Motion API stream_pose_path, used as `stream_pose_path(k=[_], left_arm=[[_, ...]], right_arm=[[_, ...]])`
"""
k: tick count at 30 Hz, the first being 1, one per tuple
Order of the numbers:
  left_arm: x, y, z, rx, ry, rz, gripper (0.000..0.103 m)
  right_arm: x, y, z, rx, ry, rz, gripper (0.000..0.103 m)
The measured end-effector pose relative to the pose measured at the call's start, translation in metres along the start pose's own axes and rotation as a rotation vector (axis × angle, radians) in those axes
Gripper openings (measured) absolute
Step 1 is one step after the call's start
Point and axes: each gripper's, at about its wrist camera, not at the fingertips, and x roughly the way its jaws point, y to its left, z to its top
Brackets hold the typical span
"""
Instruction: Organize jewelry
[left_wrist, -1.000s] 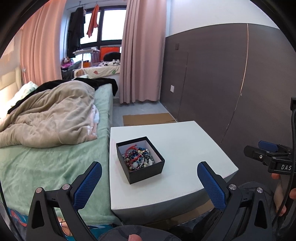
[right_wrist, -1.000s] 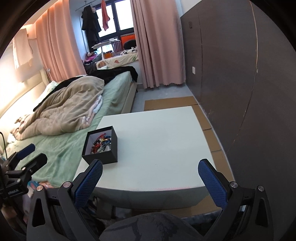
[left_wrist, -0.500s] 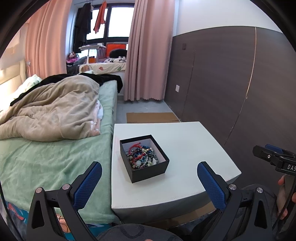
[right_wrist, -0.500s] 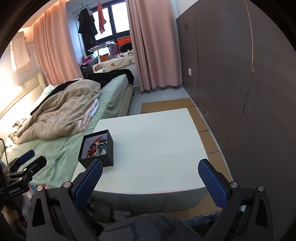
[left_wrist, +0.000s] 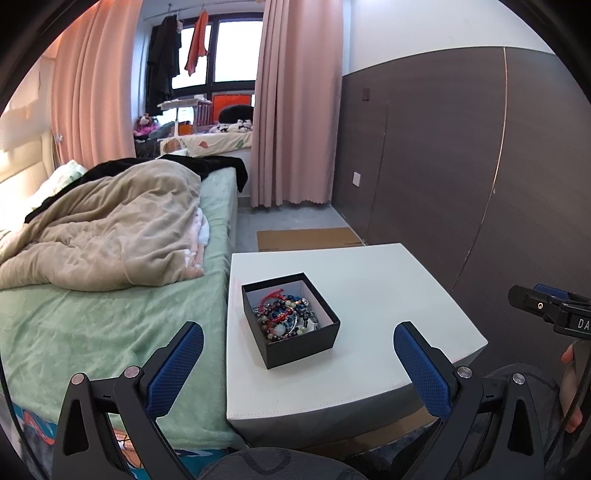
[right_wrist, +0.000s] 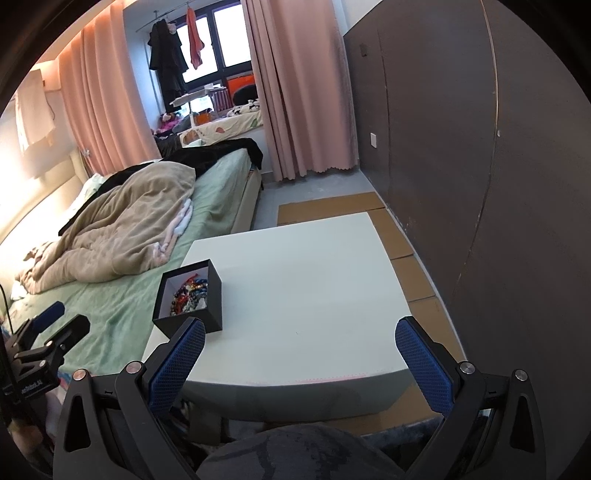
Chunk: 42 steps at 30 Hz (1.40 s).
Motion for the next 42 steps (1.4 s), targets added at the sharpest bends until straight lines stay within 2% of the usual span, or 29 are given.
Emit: stream_pose_path(k=[42], left_arm=[[-0.015,-0.005,-0.001,0.029,-0.074,0.015,0.103]], right_arm=[[-0.002,-0.007,0.0,0.018,0.0,-0.02,0.103]])
